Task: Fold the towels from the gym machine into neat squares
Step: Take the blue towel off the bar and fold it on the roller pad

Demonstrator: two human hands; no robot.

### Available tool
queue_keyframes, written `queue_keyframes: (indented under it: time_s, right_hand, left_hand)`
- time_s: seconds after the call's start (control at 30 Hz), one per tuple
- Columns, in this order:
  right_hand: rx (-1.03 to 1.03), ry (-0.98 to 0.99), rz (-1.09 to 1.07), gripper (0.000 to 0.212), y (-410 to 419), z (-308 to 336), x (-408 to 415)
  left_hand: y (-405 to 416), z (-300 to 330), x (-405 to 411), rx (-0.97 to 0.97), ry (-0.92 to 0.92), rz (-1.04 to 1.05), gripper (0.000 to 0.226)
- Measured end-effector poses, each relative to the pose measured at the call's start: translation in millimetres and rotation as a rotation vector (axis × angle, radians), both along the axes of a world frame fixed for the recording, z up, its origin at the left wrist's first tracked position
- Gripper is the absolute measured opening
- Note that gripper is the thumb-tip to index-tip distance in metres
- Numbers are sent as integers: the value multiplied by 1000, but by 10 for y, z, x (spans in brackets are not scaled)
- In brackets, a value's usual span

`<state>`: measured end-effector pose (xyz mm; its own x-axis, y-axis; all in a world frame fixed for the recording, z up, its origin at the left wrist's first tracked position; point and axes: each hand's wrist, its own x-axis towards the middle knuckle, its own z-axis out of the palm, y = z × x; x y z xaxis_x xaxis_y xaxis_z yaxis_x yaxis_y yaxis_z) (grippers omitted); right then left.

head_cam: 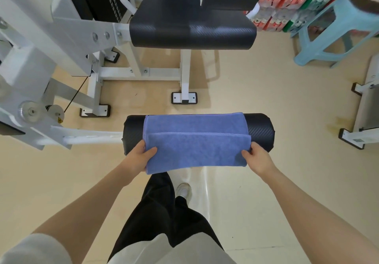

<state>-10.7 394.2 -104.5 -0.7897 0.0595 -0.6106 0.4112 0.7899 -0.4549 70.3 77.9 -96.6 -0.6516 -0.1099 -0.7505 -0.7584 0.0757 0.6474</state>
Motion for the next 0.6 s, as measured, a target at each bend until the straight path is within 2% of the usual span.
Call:
queue_keyframes:
  time_s: [0.13,0.2,0.3,0.4,0.47,0.6]
  right_hand:
    - [-76,104,-13,17,-45,110,-73]
    - [-135,121,-20,22,-39,170,-100]
    - [-253,100,-74,27,-60,291,-230]
    - [-333,80,-203,23,-168,319,-436]
    - [-292,93,-233,22,-258,248,-537]
    - [-138,135,-189,26,-365,97,-622]
  left_hand:
    - [-24,36,-117,-102,28,1,30]
    - [-66,120,-159,-1,21,-12,25]
    - [-174,245,-292,271,-47,-35,26]
    - [-244,285,-517,363,-76,37,27]
    - [-272,232,-643,345,-106,88,28]
    - [-323,27,-673,144,-147,164,31]
